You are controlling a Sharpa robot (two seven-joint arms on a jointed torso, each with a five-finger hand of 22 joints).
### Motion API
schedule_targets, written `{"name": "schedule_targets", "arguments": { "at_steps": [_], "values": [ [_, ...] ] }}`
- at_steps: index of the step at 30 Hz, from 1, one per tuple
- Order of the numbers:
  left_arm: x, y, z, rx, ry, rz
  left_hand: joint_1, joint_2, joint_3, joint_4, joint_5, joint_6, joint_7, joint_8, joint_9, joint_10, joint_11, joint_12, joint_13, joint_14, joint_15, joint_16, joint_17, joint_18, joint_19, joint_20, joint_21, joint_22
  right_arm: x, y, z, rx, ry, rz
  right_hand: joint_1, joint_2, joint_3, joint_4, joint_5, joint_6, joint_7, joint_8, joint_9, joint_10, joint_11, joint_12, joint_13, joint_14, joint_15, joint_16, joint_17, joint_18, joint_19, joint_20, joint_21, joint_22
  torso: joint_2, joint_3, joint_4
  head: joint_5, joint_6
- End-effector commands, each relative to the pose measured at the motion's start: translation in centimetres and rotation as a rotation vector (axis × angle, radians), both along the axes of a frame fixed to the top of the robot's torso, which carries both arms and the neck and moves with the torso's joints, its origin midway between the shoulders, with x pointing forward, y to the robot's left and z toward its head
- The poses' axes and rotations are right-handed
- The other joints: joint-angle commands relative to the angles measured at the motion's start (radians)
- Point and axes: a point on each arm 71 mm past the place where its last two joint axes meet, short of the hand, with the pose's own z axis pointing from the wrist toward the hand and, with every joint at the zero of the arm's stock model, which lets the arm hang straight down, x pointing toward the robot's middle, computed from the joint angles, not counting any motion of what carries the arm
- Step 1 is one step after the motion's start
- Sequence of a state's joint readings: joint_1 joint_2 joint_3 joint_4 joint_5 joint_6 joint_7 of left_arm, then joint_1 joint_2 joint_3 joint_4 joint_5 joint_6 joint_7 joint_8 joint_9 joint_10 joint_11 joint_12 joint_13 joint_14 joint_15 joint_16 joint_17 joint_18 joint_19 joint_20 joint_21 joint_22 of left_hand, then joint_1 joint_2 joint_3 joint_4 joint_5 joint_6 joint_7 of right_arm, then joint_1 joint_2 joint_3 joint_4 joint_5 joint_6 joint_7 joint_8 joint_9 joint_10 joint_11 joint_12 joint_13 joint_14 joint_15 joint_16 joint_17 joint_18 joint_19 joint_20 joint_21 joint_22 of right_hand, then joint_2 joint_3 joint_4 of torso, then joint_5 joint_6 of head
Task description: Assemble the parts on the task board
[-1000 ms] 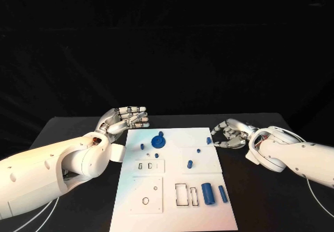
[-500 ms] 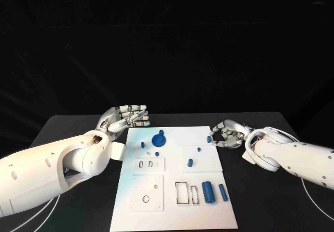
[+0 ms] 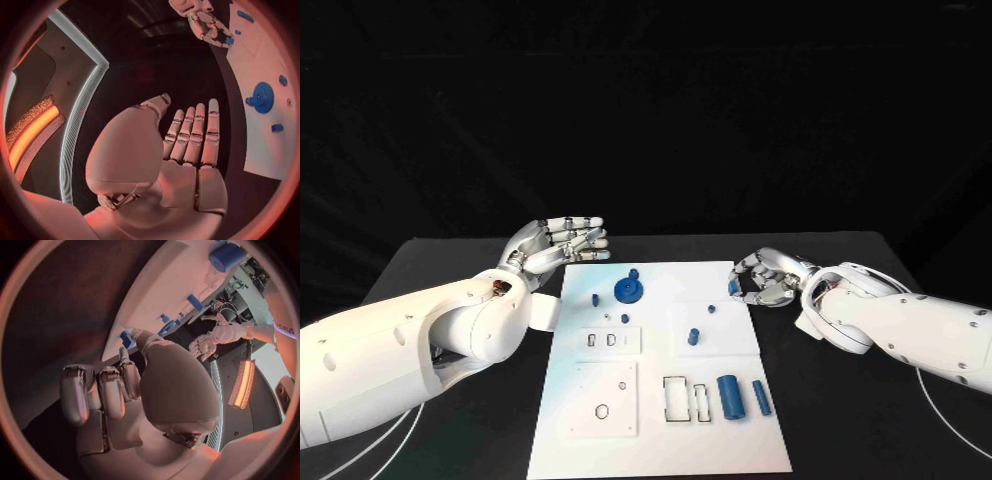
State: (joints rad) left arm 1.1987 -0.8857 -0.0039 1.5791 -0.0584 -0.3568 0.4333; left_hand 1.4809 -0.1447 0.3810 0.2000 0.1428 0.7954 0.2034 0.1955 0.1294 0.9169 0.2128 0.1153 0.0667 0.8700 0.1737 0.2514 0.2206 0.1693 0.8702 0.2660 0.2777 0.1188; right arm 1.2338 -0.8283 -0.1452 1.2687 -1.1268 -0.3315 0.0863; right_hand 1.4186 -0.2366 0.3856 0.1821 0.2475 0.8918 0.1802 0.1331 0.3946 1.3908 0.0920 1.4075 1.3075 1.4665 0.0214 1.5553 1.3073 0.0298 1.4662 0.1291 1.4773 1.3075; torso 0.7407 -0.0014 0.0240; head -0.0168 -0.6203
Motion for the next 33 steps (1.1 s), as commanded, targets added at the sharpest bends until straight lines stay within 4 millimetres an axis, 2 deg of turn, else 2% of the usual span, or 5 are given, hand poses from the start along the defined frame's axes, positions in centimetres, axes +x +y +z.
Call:
{"name": "schedule_targets", "arguments": {
  "at_steps": [1, 10, 18, 22, 33],
  "values": [
    [-0.02, -0.20, 0.10, -0.011, -0.005, -0.017, -0.005, 0.000, 0.007, 0.000, -0.003, -0.006, 0.063, 0.004, -0.001, -0.004, 0.001, -0.007, -0.001, -0.007, -0.002, -0.005, 0.001, 0.011, 0.001, 0.001, 0.004, 0.000, -0.04, 0.24, -0.04, 0.006, -0.002, 0.018, -0.003, 0.012, 0.008, 0.000, 0.001, 0.009, -0.003, 0.005, -0.001, 0.010, 0.000, 0.002, 0.070, 0.096, -0.001, 0.006, 0.228, -0.004, 0.038, -0.003, 0.006, 0.190, 0.000, 0.0000, 0.0002, 0.000, 0.002],
    [0.01, -0.16, 0.09, -0.010, -0.004, -0.016, -0.005, 0.000, 0.007, 0.000, -0.003, -0.006, 0.063, 0.004, -0.001, -0.004, 0.001, -0.007, -0.001, -0.007, -0.002, -0.005, 0.001, 0.011, 0.001, 0.001, 0.004, 0.000, 0.07, 0.26, -0.02, 0.006, -0.009, 0.012, -0.010, 0.024, 0.032, -0.002, -0.005, 0.038, -0.010, 0.018, 0.000, 0.016, -0.006, 0.007, 0.075, 0.096, -0.006, 0.006, 0.228, -0.004, 0.040, -0.006, 0.008, 0.192, 0.000, -0.0003, 0.0002, -0.001, 0.002],
    [0.02, -0.16, 0.08, -0.010, -0.003, -0.016, -0.007, 0.000, 0.010, -0.002, -0.003, -0.007, 0.063, 0.005, -0.001, -0.004, 0.001, -0.008, 0.000, -0.008, -0.002, -0.006, 0.003, 0.011, -0.001, 0.001, 0.004, -0.001, 0.14, 0.37, -0.09, 0.005, -0.008, 0.011, -0.019, 0.037, 0.059, -0.012, -0.019, 0.086, -0.029, 0.051, 0.008, 0.024, -0.022, 0.012, 0.082, 0.096, -0.020, 0.006, 0.229, -0.005, 0.043, -0.018, 0.010, 0.196, 0.000, -0.0001, 0.0006, 0.000, 0.000],
    [0.02, -0.13, 0.08, -0.010, -0.003, -0.015, -0.007, 0.000, 0.010, -0.002, -0.003, -0.007, 0.063, 0.005, -0.001, -0.004, 0.001, -0.008, 0.000, -0.008, -0.002, -0.006, 0.003, 0.011, -0.001, 0.001, 0.004, -0.001, 0.19, 0.34, -0.10, 0.006, -0.013, 0.006, -0.027, 0.048, 0.070, -0.019, -0.023, 0.111, -0.043, 0.077, 0.018, 0.029, -0.034, 0.014, 0.086, 0.097, -0.029, 0.006, 0.230, -0.005, 0.044, -0.026, 0.011, 0.198, 0.000, 0.0000, 0.0002, 0.000, -0.001],
    [0.02, -0.07, 0.08, -0.009, -0.003, -0.015, -0.007, 0.000, 0.010, -0.002, -0.003, -0.007, 0.063, 0.005, -0.001, -0.004, 0.001, -0.008, 0.000, -0.008, -0.002, -0.006, 0.003, 0.011, -0.001, 0.001, 0.004, -0.001, 0.18, 0.38, 0.21, 0.016, -0.059, -0.045, -0.040, 0.053, 0.074, -0.021, -0.023, 0.120, -0.051, 0.094, 0.024, 0.039, -0.041, 0.021, 0.094, 0.097, -0.036, 0.006, 0.230, -0.006, 0.047, -0.033, 0.014, 0.200, 0.000, 0.0002, -0.0002, 0.000, -0.004]
  ]
}}
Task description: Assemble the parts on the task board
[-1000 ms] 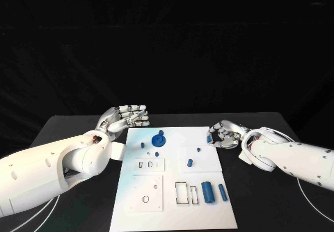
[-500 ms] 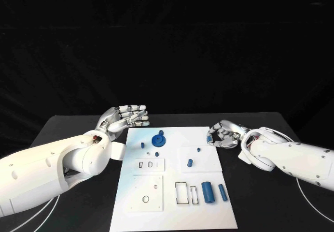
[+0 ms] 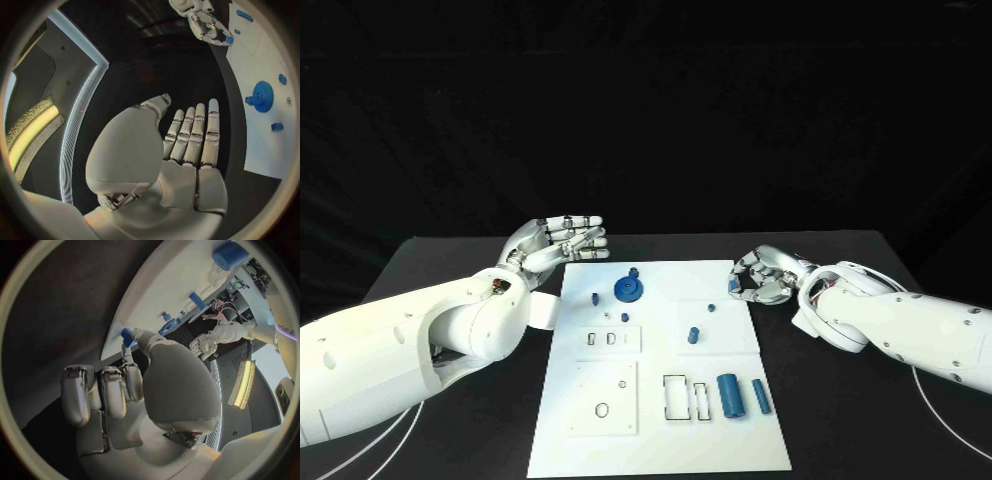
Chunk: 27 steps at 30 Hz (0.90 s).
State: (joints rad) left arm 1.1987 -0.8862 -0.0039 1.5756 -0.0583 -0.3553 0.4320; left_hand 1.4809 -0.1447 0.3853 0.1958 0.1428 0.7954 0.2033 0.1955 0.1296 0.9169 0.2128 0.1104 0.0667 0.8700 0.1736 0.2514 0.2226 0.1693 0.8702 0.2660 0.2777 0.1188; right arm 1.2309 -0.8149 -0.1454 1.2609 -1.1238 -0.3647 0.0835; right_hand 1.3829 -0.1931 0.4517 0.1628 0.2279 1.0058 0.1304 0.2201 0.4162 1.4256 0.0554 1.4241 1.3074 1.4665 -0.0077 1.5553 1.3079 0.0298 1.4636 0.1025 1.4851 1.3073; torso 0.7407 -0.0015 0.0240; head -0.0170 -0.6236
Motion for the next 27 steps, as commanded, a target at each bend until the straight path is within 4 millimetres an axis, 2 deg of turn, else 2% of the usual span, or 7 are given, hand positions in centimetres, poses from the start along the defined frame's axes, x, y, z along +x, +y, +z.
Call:
{"name": "schedule_targets", "arguments": {
  "at_steps": [1, 7, 10, 13, 17, 21, 27],
  "values": [
    [0.0, -0.2, 0.1, -0.011, -0.004, -0.017, -0.007, 0.000, 0.006, 0.002, -0.003, -0.007, 0.063, 0.005, -0.001, -0.004, 0.001, -0.003, 0.000, -0.008, -0.002, -0.006, 0.001, 0.011, -0.001, 0.001, 0.004, -0.001, 0.0, 0.0, 0.3, 0.009, -0.041, -0.040, -0.004, 0.010, 0.009, -0.003, -0.003, 0.006, -0.002, 0.007, 0.003, 0.005, -0.005, 0.005, 0.095, 0.097, -0.008, 0.006, 0.229, -0.006, 0.049, -0.007, 0.006, 0.200, 0.000, 0.0002, -0.0002, 0.001, 0.000],
    [0.0, -0.1, 0.1, -0.009, -0.004, -0.014, -0.007, 0.000, 0.006, 0.002, -0.003, -0.007, 0.063, 0.005, -0.001, -0.004, 0.001, -0.003, 0.000, -0.008, -0.002, -0.006, 0.001, 0.011, -0.001, 0.001, 0.004, -0.001, -0.5, 0.5, 0.8, 0.027, -0.067, -0.073, -0.001, 0.023, 0.023, -0.011, -0.001, 0.005, -0.005, 0.016, 0.006, 0.007, -0.009, 0.005, 0.097, 0.097, -0.012, 0.007, 0.230, -0.007, 0.051, -0.012, 0.008, 0.202, -0.003, -0.0010, 0.0004, 0.002, -0.001],
    [0.1, 0.0, 0.1, -0.008, -0.004, -0.010, -0.007, 0.000, 0.006, 0.002, -0.003, -0.007, 0.063, 0.005, -0.001, -0.004, 0.001, -0.003, 0.000, -0.008, -0.002, -0.006, 0.001, 0.011, -0.001, 0.001, 0.004, -0.001, -0.8, 1.2, 1.6, 0.038, -0.083, -0.081, -0.001, 0.028, 0.029, -0.013, -0.001, 0.003, -0.006, 0.019, 0.007, 0.007, -0.010, 0.005, 0.096, 0.097, -0.013, 0.006, 0.230, -0.007, 0.052, -0.013, 0.009, 0.203, -0.004, -0.0009, -0.0010, 0.004, -0.001],
    [0.2, 0.1, 0.0, -0.007, -0.004, -0.007, -0.009, -0.001, 0.008, 0.001, -0.003, -0.007, 0.063, 0.005, -0.001, -0.004, 0.001, -0.004, 0.000, -0.008, -0.002, -0.007, 0.002, 0.011, -0.001, 0.001, 0.005, -0.001, -1.2, 2.3, 2.5, 0.051, -0.096, -0.081, -0.003, 0.030, 0.032, -0.014, -0.001, 0.002, -0.006, 0.020, 0.008, 0.007, -0.010, 0.004, 0.095, 0.097, -0.013, 0.007, 0.231, -0.009, 0.056, -0.014, 0.013, 0.207, -0.008, -0.0027, -0.0025, 0.008, -0.004],
    [0.4, 0.3, -0.1, -0.004, -0.003, 0.000, -0.009, -0.001, 0.008, 0.001, -0.003, -0.007, 0.063, 0.005, -0.001, -0.004, 0.001, -0.004, 0.000, -0.008, -0.002, -0.007, 0.002, 0.011, -0.001, 0.001, 0.005, -0.001, -2.1, 4.6, 3.4, 0.068, -0.105, -0.060, -0.006, 0.034, 0.036, -0.014, -0.002, 0.001, -0.006, 0.022, 0.008, 0.008, -0.010, 0.004, 0.096, 0.097, -0.014, 0.007, 0.232, -0.010, 0.058, -0.014, 0.017, 0.210, -0.014, -0.0048, -0.0048, 0.017, -0.010],
    [0.6, 0.5, -0.2, -0.001, -0.002, 0.007, -0.009, -0.001, 0.008, 0.001, -0.003, -0.007, 0.063, 0.005, -0.001, -0.004, 0.001, -0.004, 0.000, -0.008, -0.002, -0.007, 0.002, 0.011, -0.001, 0.001, 0.005, -0.001, -3.1, 7.5, 3.9, 0.082, -0.101, -0.024, -0.008, 0.037, 0.038, -0.014, -0.002, 0.001, -0.006, 0.024, 0.009, 0.007, -0.011, 0.003, 0.095, 0.097, -0.014, 0.007, 0.231, -0.010, 0.059, -0.015, 0.018, 0.211, -0.021, -0.0072, -0.0044, 0.027, -0.015],
    [1.0, 0.8, -0.4, 0.004, 0.000, 0.019, -0.009, -0.001, 0.009, 0.000, -0.003, -0.007, 0.063, 0.006, -0.001, -0.003, 0.001, -0.004, 0.000, -0.008, -0.002, -0.007, 0.003, 0.011, -0.001, 0.001, 0.005, -0.001, -4.7, 11.8, 3.7, 0.075, -0.090, 0.048, -0.009, 0.038, 0.040, -0.015, -0.002, 0.001, -0.007, 0.025, 0.010, 0.007, -0.011, 0.002, 0.094, 0.097, -0.014, 0.007, 0.231, -0.010, 0.059, -0.015, 0.018, 0.211, -0.032, -0.0117, -0.0027, 0.049, -0.033]
  ]
}}
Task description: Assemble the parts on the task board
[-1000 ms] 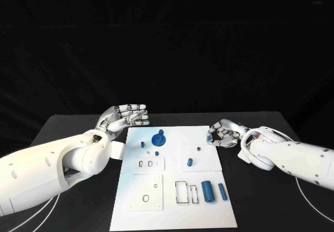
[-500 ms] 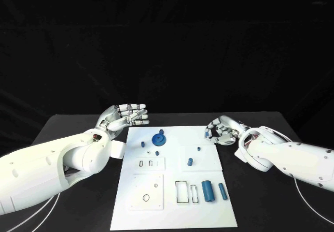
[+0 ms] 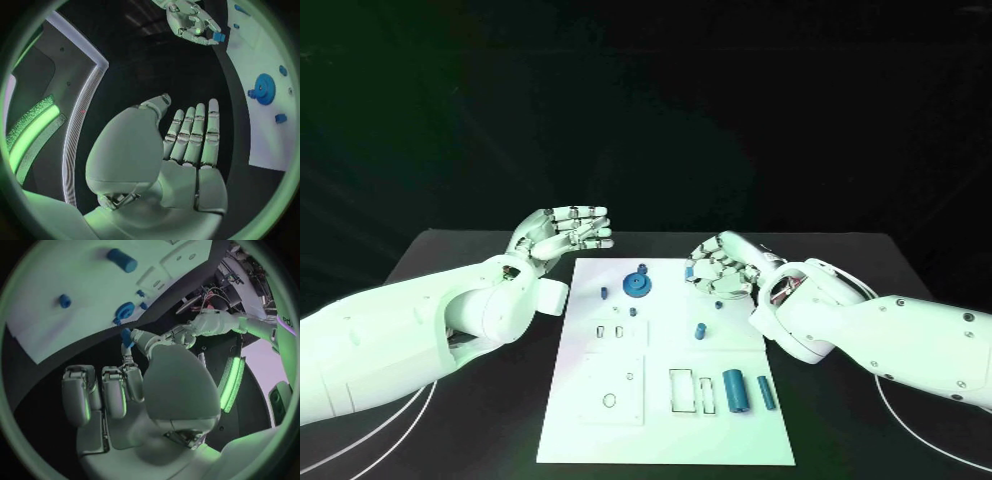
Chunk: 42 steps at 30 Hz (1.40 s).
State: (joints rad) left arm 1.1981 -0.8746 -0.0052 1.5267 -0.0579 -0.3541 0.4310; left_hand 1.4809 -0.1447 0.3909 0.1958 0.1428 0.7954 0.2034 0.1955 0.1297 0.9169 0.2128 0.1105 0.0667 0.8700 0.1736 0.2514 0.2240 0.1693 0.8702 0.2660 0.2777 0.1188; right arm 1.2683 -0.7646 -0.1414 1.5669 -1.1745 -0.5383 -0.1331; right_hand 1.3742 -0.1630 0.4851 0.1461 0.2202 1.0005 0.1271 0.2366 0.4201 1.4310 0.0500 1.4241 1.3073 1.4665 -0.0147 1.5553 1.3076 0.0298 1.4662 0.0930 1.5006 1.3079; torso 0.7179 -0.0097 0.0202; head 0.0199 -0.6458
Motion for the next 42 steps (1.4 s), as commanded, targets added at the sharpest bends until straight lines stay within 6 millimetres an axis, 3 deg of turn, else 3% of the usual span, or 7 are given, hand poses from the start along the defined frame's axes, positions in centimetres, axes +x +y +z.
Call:
{"name": "schedule_targets", "arguments": {
  "at_steps": [1, 5, 13, 26, 42],
  "values": [
    [0.1, -0.1, 0.0, -0.009, -0.002, -0.012, -0.009, -0.001, 0.003, 0.000, -0.003, -0.007, 0.063, 0.006, -0.001, -0.003, 0.001, -0.004, 0.000, -0.008, -0.002, -0.007, 0.001, 0.011, -0.001, 0.001, 0.005, -0.001, -0.8, 1.6, -0.2, -0.045, -0.018, -0.009, 0.000, 0.008, 0.006, 0.002, 0.006, 0.006, -0.003, 0.009, 0.006, 0.001, -0.006, 0.002, 0.094, 0.097, -0.007, 0.007, 0.231, -0.010, 0.056, -0.005, 0.002, 0.210, -0.010, -0.0037, 0.0015, 0.015, -0.012],
    [0.3, 0.1, -0.2, -0.004, -0.001, -0.004, -0.009, -0.001, 0.003, 0.000, -0.003, -0.007, 0.063, 0.006, -0.001, -0.003, 0.001, -0.004, 0.000, -0.008, -0.002, -0.007, 0.001, 0.011, -0.001, 0.001, 0.005, -0.001, -1.9, 4.5, -1.0, -0.066, -0.018, 0.045, -0.001, 0.009, 0.008, 0.001, 0.006, 0.006, -0.004, 0.010, 0.006, 0.000, -0.006, 0.001, 0.092, 0.097, -0.007, 0.006, 0.230, -0.010, 0.057, -0.006, 0.002, 0.210, -0.018, -0.0075, -0.0011, 0.028, -0.022],
    [0.6, 0.2, -0.3, -0.001, 0.000, 0.002, -0.010, -0.001, 0.004, 0.000, -0.003, -0.007, 0.063, 0.006, -0.001, -0.003, 0.001, -0.004, 0.000, -0.007, -0.002, -0.007, 0.002, 0.011, -0.001, 0.001, 0.005, -0.001, -3.6, 8.2, -3.0, -0.085, -0.011, 0.105, -0.008, 0.007, 0.008, 0.001, 0.005, 0.003, -0.004, 0.012, 0.007, 0.001, -0.006, 0.000, 0.093, 0.096, -0.008, 0.005, 0.225, -0.009, 0.054, -0.006, -0.002, 0.207, -0.023, -0.0125, -0.0028, 0.044, -0.037],
    [0.6, 0.0, -0.3, -0.001, 0.003, 0.000, -0.011, -0.001, 0.005, 0.000, -0.003, -0.007, 0.063, 0.007, -0.001, -0.002, 0.001, -0.003, 0.000, -0.007, -0.002, -0.007, 0.003, 0.012, -0.002, 0.001, 0.006, -0.001, -4.4, 11.0, -5.8, -0.120, 0.024, 0.143, -0.013, 0.001, 0.009, -0.002, 0.004, -0.001, -0.003, 0.014, 0.008, 0.000, -0.006, -0.001, 0.092, 0.096, -0.008, 0.005, 0.224, -0.008, 0.052, -0.007, -0.004, 0.206, -0.020, -0.0114, -0.0023, 0.050, -0.041],
    [0.6, -0.1, -0.4, -0.002, 0.006, -0.004, -0.012, -0.001, 0.006, -0.001, -0.003, -0.006, 0.063, 0.007, -0.001, -0.001, 0.001, -0.003, 0.000, -0.006, -0.002, -0.007, 0.003, 0.012, -0.002, 0.001, 0.006, -0.001, -4.4, 11.6, -7.5, -0.150, 0.057, 0.132, -0.029, -0.005, 0.009, 0.000, 0.004, -0.009, -0.001, 0.016, 0.008, -0.002, -0.004, -0.004, 0.090, 0.095, -0.007, 0.004, 0.221, -0.007, 0.049, -0.007, -0.009, 0.202, -0.019, -0.0092, -0.0014, 0.058, -0.050]
  ]
}}
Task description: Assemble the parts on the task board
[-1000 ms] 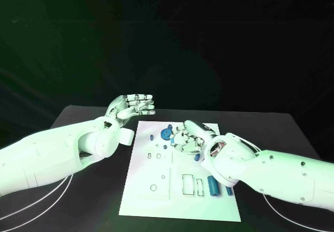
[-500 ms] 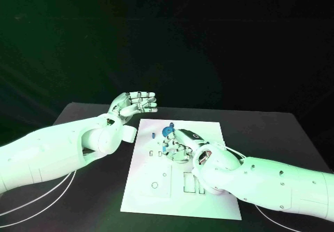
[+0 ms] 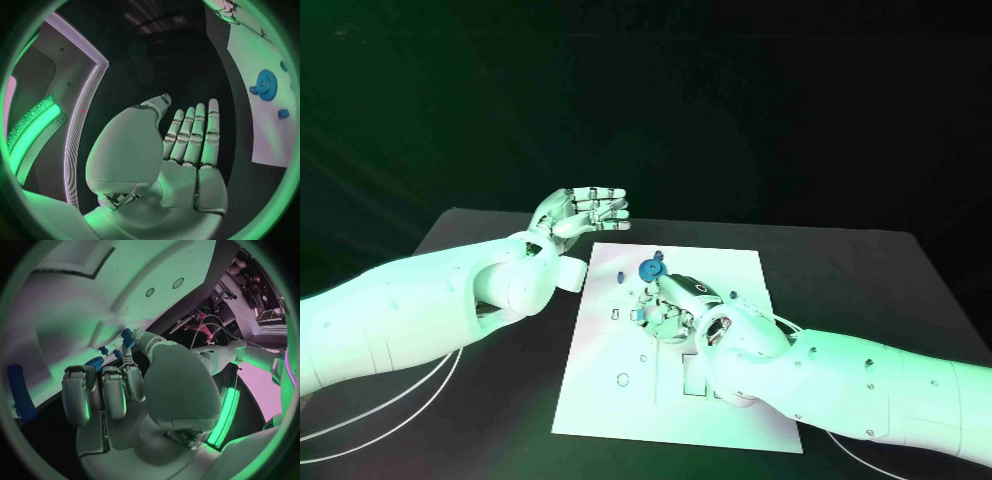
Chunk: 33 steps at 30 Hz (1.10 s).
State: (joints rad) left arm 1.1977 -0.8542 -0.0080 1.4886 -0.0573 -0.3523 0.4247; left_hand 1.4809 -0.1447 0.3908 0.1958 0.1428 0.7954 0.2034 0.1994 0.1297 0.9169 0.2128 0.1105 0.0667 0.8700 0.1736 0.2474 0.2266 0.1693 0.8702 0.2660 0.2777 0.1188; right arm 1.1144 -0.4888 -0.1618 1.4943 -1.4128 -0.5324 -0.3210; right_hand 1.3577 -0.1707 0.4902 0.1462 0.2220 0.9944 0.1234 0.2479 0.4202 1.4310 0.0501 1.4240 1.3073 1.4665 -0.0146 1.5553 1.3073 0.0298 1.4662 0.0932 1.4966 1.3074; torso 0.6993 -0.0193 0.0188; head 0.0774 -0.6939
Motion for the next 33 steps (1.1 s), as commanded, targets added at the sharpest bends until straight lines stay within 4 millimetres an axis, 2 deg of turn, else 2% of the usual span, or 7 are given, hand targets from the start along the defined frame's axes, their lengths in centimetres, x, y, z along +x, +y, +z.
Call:
{"name": "schedule_targets", "arguments": {
  "at_steps": [1, 8, 33],
  "values": [
    [-0.02, -0.24, 0.09, -0.011, -0.002, -0.018, -0.012, -0.001, 0.006, -0.001, -0.003, -0.006, 0.063, 0.004, -0.001, -0.001, 0.001, -0.003, 0.000, -0.006, -0.002, -0.003, 0.001, 0.012, -0.002, 0.001, 0.006, -0.001, 0.04, 0.03, -0.23, -0.027, -0.003, 0.004, -0.013, 0.003, 0.004, 0.000, 0.002, -0.003, 0.003, 0.004, 0.008, -0.002, -0.004, -0.004, 0.090, 0.095, -0.007, 0.004, 0.222, -0.007, 0.049, -0.007, -0.005, 0.203, 0.000, 0.0004, -0.0003, 0.001, -0.002],
    [0.01, -0.22, 0.07, -0.011, -0.002, -0.018, -0.012, -0.001, 0.006, -0.001, -0.003, -0.006, 0.063, 0.004, -0.001, -0.001, 0.001, -0.003, 0.000, -0.006, -0.002, -0.003, 0.001, 0.012, -0.002, 0.001, 0.006, -0.001, 0.16, -0.03, -0.40, -0.030, -0.003, -0.001, -0.018, 0.000, 0.003, 0.000, 0.002, -0.004, 0.003, 0.005, 0.008, -0.002, -0.004, -0.004, 0.090, 0.095, -0.007, 0.004, 0.221, -0.007, 0.049, -0.007, -0.006, 0.202, 0.000, 0.0012, -0.0022, 0.003, -0.002],
    [0.02, -0.20, 0.06, -0.011, -0.001, -0.018, -0.012, -0.001, 0.006, -0.001, -0.003, -0.006, 0.063, 0.004, -0.001, -0.001, 0.001, -0.003, 0.000, -0.006, -0.002, -0.003, 0.001, 0.012, -0.002, 0.001, 0.006, -0.001, 0.48, 0.02, -0.71, -0.045, 0.003, -0.005, -0.053, -0.023, -0.007, 0.007, 0.001, -0.020, 0.007, 0.009, 0.007, -0.007, -0.001, -0.010, 0.085, 0.095, -0.005, 0.003, 0.220, -0.006, 0.047, -0.005, -0.010, 0.200, 0.000, 0.0010, -0.0014, 0.002, -0.002]
  ]
}}
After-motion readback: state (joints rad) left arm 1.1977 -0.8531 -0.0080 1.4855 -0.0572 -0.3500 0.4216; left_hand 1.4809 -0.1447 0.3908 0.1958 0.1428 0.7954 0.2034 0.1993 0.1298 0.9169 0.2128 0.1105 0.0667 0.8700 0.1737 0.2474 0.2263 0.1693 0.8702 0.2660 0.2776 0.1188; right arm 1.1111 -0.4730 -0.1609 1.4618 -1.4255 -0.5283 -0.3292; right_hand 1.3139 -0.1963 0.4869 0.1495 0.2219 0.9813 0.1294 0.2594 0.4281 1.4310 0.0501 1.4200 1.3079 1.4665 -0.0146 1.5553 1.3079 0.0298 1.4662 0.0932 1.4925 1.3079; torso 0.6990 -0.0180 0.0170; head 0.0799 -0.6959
